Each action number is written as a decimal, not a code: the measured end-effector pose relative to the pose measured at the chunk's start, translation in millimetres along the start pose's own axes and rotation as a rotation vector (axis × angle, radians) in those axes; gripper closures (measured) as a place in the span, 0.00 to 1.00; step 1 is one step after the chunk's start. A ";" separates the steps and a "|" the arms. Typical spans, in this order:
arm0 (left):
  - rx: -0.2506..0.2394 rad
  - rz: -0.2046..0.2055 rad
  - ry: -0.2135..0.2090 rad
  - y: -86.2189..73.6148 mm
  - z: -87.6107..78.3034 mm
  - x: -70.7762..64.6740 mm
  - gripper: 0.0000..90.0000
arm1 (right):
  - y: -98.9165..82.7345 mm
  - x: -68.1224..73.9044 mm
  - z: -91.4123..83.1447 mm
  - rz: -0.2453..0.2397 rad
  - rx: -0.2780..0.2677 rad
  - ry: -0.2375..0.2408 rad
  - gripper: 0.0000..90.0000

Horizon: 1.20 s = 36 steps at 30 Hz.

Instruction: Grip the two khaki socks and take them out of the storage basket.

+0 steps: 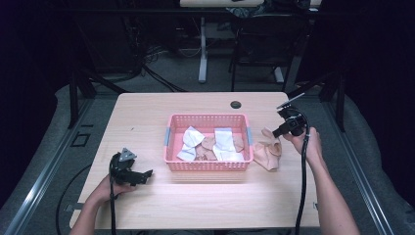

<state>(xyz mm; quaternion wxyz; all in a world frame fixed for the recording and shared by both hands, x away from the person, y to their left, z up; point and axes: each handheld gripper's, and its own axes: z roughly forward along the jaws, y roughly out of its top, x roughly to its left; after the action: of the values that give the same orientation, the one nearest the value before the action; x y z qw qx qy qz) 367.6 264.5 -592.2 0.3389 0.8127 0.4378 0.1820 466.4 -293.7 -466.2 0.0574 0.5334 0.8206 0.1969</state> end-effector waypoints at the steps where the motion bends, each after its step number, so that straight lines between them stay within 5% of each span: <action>1: 0.000 0.000 0.001 0.0 0.0 0.0 0.00 | 0.1 -1.0 2.6 0.005 0.002 0.004 0.97; 26: 0.000 -0.001 0.000 0.0 0.0 -0.1 0.00 | -3.3 -12.2 40.5 0.072 0.049 -0.028 0.96; 31: 0.000 0.000 0.001 0.0 0.0 0.0 0.00 | -6.4 -15.4 39.1 0.094 0.029 -0.025 0.78; 36: 0.000 0.000 0.001 0.0 0.0 0.0 0.00 | -12.0 -13.8 19.1 0.084 -0.024 -0.026 0.55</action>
<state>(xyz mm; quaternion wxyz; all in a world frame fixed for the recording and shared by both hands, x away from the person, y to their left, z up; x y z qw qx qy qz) 367.5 264.5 -592.1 0.3386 0.8127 0.4378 0.1822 467.8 -305.3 -489.9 0.0659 0.5690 0.7944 0.2020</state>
